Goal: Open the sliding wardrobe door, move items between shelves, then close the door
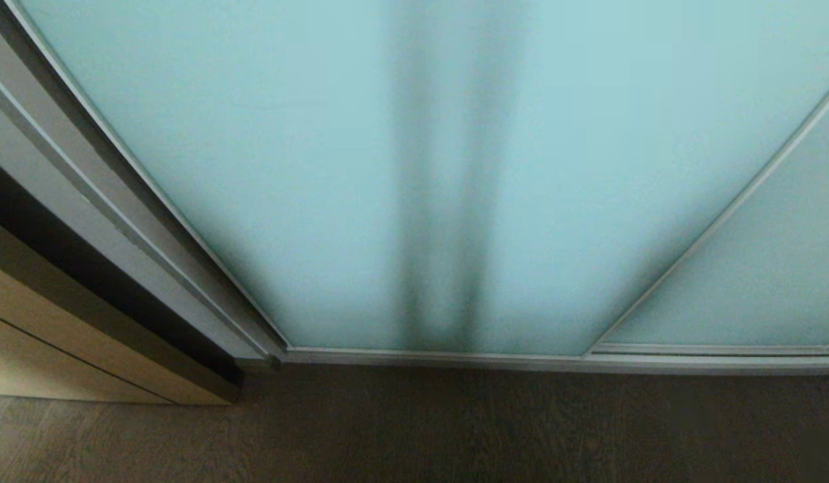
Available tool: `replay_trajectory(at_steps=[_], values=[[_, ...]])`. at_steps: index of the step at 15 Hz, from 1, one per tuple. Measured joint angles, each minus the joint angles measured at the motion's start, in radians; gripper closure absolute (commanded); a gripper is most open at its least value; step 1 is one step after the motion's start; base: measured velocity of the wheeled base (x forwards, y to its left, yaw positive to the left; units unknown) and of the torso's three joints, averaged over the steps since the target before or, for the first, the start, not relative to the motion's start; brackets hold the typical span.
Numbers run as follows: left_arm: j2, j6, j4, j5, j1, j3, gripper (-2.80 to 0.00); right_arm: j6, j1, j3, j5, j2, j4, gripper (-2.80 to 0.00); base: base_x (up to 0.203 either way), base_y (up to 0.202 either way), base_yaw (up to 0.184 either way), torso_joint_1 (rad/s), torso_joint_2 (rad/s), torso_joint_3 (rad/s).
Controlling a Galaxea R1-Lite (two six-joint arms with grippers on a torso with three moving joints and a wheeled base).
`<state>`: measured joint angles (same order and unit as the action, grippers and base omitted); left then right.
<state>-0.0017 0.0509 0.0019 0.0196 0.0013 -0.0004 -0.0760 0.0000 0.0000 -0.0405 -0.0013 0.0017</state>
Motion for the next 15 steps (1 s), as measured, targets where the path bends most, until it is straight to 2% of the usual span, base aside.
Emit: replay_trajectory(at_steps=[15], values=[[0.001, -0.005, -0.001, -0.001, 0.000, 0.000, 0.00, 0.000, 0.000, 0.000, 0.000, 0.000, 0.000, 0.00, 0.000, 0.000, 0.000, 0.000, 0.00, 0.000]])
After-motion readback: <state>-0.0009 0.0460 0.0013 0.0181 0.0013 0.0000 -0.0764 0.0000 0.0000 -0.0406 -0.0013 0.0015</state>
